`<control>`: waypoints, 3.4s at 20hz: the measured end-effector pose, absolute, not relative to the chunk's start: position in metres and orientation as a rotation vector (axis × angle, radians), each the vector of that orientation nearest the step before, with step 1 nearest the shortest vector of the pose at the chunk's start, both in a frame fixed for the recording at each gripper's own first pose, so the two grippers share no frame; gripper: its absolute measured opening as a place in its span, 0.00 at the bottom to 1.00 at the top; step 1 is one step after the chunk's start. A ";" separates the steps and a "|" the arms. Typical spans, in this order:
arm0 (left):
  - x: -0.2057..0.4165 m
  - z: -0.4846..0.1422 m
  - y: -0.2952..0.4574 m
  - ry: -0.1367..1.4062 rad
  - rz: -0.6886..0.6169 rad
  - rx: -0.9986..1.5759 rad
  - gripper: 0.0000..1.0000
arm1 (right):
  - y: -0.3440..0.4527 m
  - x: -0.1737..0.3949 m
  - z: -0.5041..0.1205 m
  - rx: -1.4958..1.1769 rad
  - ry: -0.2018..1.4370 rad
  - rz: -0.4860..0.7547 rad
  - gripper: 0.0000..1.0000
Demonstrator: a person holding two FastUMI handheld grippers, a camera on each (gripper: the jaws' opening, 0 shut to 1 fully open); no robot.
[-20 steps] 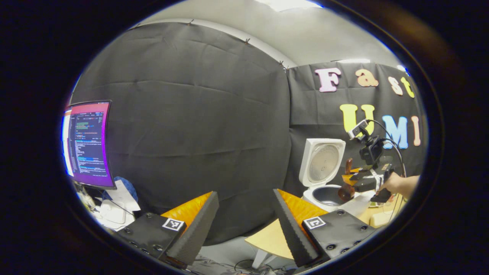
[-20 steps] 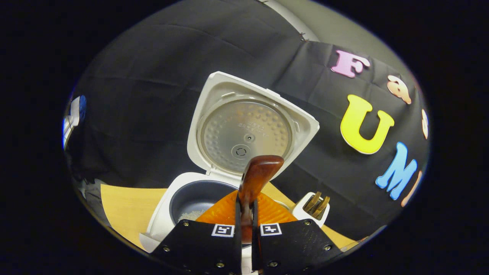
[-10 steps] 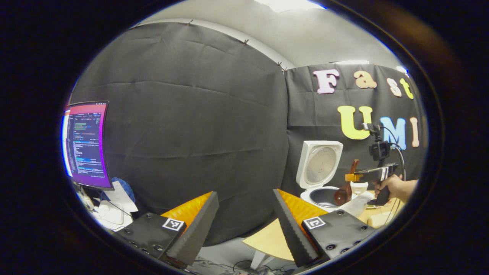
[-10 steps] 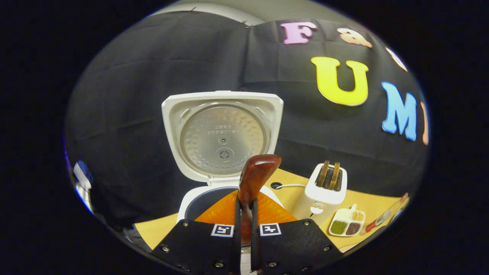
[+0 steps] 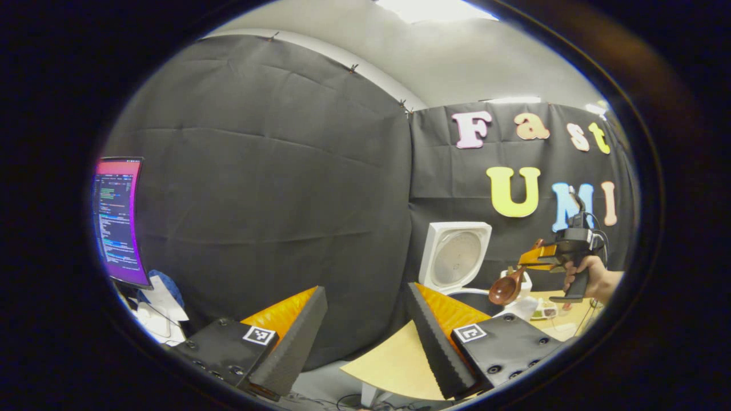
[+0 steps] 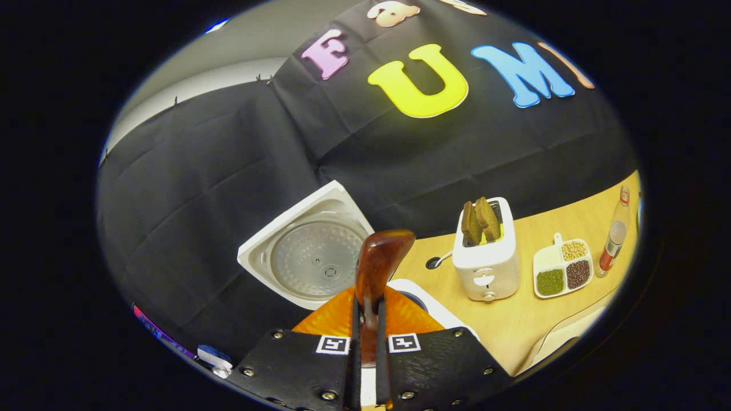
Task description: Close the left gripper, press the button to open the rice cooker; take a wooden spoon from the chopstick holder with the right hand, scoop a spoonful of rice and pour it into the rice cooker, then put the wooden spoon back into the chopstick holder.
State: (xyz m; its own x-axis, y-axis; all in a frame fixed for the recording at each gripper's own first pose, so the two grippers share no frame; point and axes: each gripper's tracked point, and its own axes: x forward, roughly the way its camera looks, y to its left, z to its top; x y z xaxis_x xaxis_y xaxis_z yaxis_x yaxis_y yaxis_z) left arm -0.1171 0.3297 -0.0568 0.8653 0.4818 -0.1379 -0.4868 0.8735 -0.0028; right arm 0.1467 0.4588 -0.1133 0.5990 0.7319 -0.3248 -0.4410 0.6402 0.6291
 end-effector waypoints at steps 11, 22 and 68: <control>-0.068 -0.035 0.263 0.081 0.384 -0.034 0.99 | 0.340 0.171 -0.094 0.605 0.545 0.570 0.10; -0.021 -0.024 0.190 0.059 0.253 -0.054 0.99 | 0.207 0.184 -0.097 0.592 0.485 0.394 0.10; 0.017 -0.006 0.042 0.062 0.081 0.014 0.96 | -0.057 0.111 -0.238 0.398 0.619 -0.029 0.42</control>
